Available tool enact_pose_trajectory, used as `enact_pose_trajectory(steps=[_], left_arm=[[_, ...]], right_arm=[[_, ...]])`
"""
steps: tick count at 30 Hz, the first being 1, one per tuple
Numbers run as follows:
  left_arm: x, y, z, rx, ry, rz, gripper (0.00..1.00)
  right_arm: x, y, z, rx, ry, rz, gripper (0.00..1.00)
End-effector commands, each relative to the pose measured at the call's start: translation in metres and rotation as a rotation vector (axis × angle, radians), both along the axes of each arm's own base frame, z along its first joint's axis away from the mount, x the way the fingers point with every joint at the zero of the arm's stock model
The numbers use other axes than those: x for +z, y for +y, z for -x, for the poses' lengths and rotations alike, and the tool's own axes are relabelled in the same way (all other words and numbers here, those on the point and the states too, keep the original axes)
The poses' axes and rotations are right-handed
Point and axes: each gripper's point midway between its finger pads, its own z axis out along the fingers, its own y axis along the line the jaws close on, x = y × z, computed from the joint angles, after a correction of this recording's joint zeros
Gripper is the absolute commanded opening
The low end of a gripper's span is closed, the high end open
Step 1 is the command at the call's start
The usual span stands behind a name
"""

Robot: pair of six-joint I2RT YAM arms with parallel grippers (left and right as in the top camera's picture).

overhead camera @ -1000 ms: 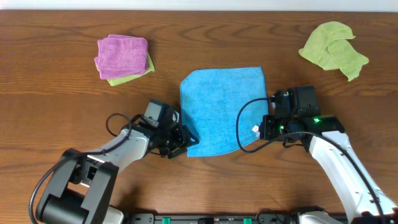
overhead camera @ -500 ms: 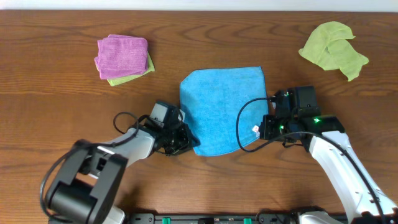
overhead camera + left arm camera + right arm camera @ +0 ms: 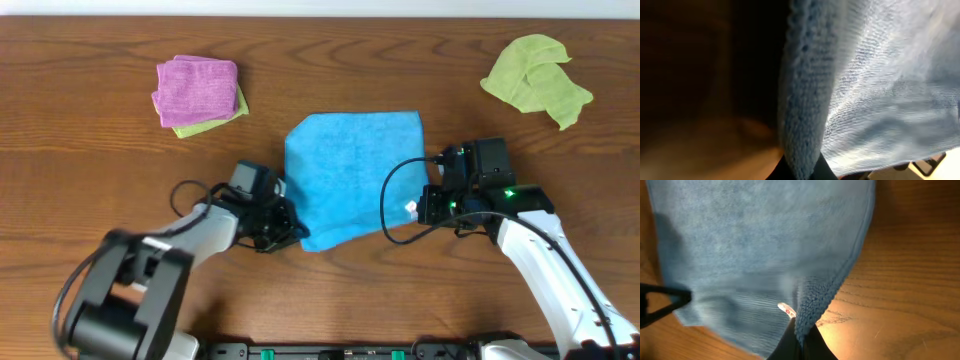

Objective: Fold the cloth

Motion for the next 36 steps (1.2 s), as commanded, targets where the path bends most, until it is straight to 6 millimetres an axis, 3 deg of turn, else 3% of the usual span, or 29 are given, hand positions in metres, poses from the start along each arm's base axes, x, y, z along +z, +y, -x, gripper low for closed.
enact_pose_trajectory(steps=[1,4,9,12,16,20,25,29,36], left_arm=[[0.015,0.02,-0.009,-0.006,-0.101,-0.052,0.06],[0.025,0.03,-0.005,-0.002,-0.11,-0.059,0.06],[0.036,0.025,0.001,-0.005,-0.101,-0.029,0.06],[0.041,0.022,0.001,0.007,-0.091,-0.008,0.06],[0.056,0.022,-0.015,0.048,-0.133,0.008,0.06],[0.078,0.028,-0.051,0.131,-0.22,-0.021,0.06],[0.086,0.034,-0.075,0.207,-0.289,-0.053,0.06],[0.082,0.041,-0.094,0.272,-0.338,-0.097,0.06],[0.062,0.032,-0.127,0.316,-0.349,-0.06,0.06]], right_arm=[[0.0,-0.001,0.003,-0.01,-0.001,0.015,0.01],[-0.006,-0.002,0.009,-0.009,0.023,0.017,0.01],[-0.02,0.011,0.031,0.032,0.088,-0.005,0.01],[-0.019,0.02,0.032,0.05,0.078,-0.004,0.01],[-0.012,0.025,0.011,0.037,-0.012,-0.015,0.01],[0.003,0.027,-0.024,0.012,-0.169,-0.019,0.01],[0.018,0.019,-0.055,-0.053,-0.307,0.018,0.01],[0.016,0.017,-0.074,-0.076,-0.362,0.04,0.01],[0.001,0.018,-0.101,-0.09,-0.363,0.068,0.01]])
